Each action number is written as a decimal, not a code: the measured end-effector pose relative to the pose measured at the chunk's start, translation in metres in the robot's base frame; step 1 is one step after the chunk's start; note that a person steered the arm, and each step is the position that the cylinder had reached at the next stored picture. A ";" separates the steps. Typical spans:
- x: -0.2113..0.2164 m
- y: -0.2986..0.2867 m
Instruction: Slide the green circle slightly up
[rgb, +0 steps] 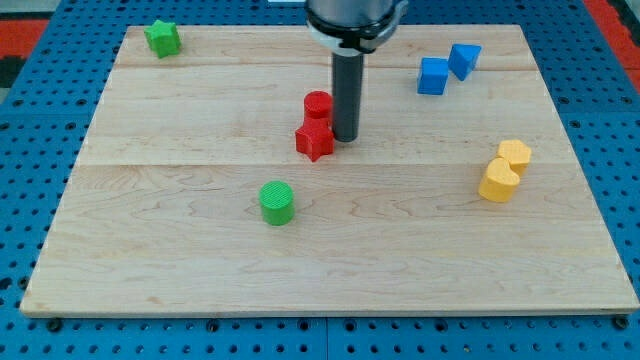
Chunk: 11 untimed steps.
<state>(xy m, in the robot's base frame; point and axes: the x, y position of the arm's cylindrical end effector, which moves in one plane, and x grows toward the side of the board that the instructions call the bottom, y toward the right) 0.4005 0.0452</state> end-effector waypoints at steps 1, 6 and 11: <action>0.020 0.045; 0.069 -0.118; 0.013 -0.127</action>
